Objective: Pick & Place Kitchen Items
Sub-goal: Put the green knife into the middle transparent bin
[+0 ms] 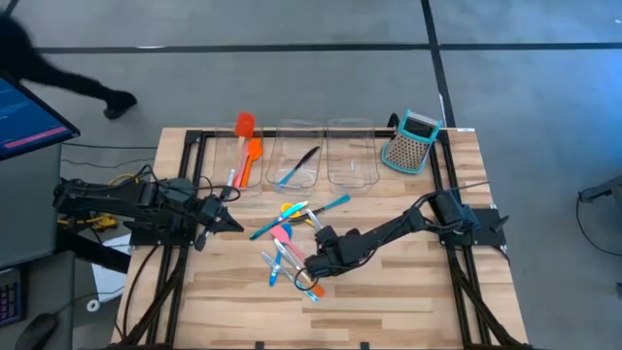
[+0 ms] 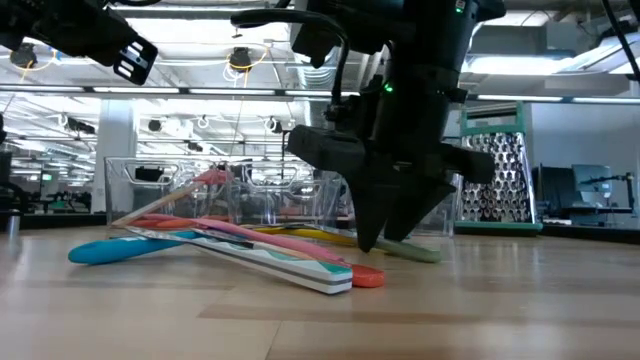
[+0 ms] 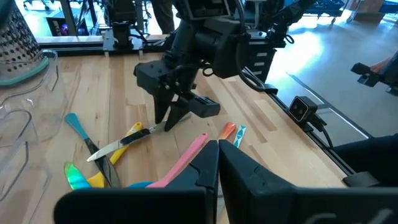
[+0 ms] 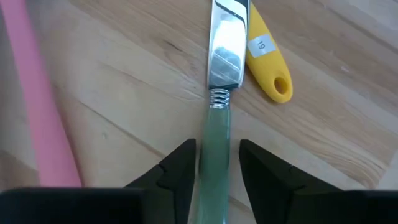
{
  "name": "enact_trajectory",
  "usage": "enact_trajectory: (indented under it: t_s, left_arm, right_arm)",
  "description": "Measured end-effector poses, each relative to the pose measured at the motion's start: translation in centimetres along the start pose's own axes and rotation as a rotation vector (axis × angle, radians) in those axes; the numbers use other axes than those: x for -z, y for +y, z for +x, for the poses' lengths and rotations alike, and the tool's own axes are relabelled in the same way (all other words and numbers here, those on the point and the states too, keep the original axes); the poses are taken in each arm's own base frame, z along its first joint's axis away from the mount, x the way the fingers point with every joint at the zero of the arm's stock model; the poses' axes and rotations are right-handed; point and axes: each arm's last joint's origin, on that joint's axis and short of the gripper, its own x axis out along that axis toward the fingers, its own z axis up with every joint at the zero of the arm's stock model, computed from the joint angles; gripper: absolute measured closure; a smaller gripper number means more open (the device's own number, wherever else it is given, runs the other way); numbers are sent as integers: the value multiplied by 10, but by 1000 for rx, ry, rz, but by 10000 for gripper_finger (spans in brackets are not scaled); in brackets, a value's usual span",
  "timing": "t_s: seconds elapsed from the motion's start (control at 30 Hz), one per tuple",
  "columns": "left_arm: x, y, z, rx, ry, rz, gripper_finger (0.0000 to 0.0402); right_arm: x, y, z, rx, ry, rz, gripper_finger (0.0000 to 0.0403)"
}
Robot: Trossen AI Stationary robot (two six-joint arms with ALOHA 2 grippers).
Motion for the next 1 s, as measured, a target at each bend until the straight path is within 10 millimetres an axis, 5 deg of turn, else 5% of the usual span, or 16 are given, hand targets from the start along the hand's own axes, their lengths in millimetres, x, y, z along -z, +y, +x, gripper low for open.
enact_trajectory:
  t_s: [0.37,0.7,1.0]
  left_arm:
    - [0,0,0,0,-1,0,401]
    - [0,0,0,0,-1,0,401]
    - [0,0,0,0,-1,0,401]
  right_arm:
    - [0,0,0,-3,5,0,290]
    - [1,1,0,-9,21,10,358]
    - [1,1,0,-9,25,16,358]
